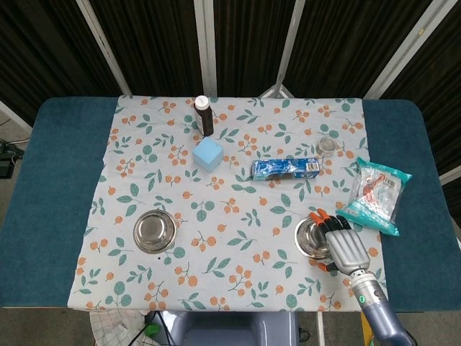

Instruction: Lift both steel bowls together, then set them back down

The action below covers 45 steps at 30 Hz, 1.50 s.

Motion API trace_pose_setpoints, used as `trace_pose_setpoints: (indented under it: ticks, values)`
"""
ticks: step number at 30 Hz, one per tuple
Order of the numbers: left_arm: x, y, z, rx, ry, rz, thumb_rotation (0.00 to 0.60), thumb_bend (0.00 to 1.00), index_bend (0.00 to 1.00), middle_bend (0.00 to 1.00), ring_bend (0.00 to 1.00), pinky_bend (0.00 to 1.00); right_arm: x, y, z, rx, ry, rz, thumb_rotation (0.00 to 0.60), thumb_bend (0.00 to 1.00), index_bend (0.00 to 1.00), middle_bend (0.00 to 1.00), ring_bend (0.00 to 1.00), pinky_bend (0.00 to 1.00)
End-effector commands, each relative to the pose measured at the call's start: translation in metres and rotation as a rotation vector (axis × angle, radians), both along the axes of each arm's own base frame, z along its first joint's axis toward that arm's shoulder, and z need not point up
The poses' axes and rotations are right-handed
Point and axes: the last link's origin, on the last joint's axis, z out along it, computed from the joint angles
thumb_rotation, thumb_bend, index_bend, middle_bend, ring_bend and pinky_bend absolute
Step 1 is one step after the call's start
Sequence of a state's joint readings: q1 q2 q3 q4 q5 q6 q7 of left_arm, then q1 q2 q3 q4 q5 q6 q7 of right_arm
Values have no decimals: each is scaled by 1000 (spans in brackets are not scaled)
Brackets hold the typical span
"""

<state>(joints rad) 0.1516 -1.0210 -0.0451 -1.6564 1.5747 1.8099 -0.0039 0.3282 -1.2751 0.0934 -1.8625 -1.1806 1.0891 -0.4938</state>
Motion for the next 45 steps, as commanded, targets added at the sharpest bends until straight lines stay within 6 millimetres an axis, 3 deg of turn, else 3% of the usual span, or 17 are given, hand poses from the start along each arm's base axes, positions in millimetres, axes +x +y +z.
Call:
trace_pose_setpoints:
  ticks: [1, 10, 17, 33, 39, 45]
  values:
    - [0, 0, 0, 1, 1, 0, 600, 4, 49, 0, 0, 147, 1, -7, -10, 19, 16, -5, 600, 73, 63, 17, 125, 100]
    - [0, 1, -1, 0, 8, 3, 600, 4, 49, 0, 0, 147, -7, -20, -21, 47, 63, -36, 600, 73, 65, 18, 126, 100]
    - [1, 3, -4, -4, 13, 7, 600, 4, 49, 0, 0, 147, -10, -24, -31, 63, 85, -42, 600, 74, 135, 21, 179, 100]
    - [0, 4, -6, 0, 22, 17, 600, 5, 49, 0, 0, 147, -12, -39, -37, 64, 120, -34, 600, 74, 256, 141, 296, 152]
    - [1, 5, -8, -7, 29, 15, 600, 7, 50, 0, 0, 147, -12, -41, -35, 64, 118, -34, 600, 74, 369, 271, 381, 235]
    - [6, 7, -15, -28, 44, -15, 600, 34, 56, 13, 0, 176, -9, -40, -31, 54, 98, -6, 600, 74, 381, 334, 419, 242]
